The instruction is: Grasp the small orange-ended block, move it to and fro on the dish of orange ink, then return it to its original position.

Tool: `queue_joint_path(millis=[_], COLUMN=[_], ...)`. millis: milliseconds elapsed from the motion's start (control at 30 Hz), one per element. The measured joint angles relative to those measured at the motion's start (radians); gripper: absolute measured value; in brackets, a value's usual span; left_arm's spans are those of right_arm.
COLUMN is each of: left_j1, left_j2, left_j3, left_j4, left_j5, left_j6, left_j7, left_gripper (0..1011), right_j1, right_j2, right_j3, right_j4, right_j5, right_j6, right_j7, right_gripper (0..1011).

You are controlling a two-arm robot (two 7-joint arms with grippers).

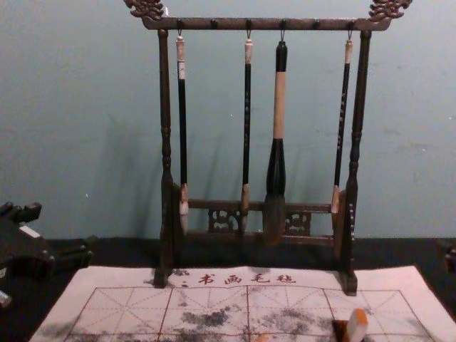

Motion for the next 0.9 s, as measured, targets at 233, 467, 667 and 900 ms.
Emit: queue_joint_path(millis=[233,467,667,900], left_j1=[0.000,0.000,0.000,0.000], left_j2=[0.000,0.000,0.000,0.000], left_j3=[0.000,0.000,0.000,0.000], left_j4=[0.000,0.000,0.000,0.000], left_j5=[0.000,0.000,0.000,0.000], left_j6=[0.000,0.000,0.000,0.000], left_j7=[0.000,0.000,0.000,0.000], left_gripper=[1001,1001,1001,1002], right_j1=[0.000,0.000,0.000,0.000], right_j2=[0.000,0.000,0.000,0.000], right_j3=[0.000,0.000,0.000,0.000], right_j4=[0.000,0.000,0.000,0.000], right_j5=[0.000,0.000,0.000,0.000], right_j6=[0.000,0.000,0.000,0.000], right_j7=[0.000,0.000,0.000,0.000], right_gripper=[1002,1003,1003,1003])
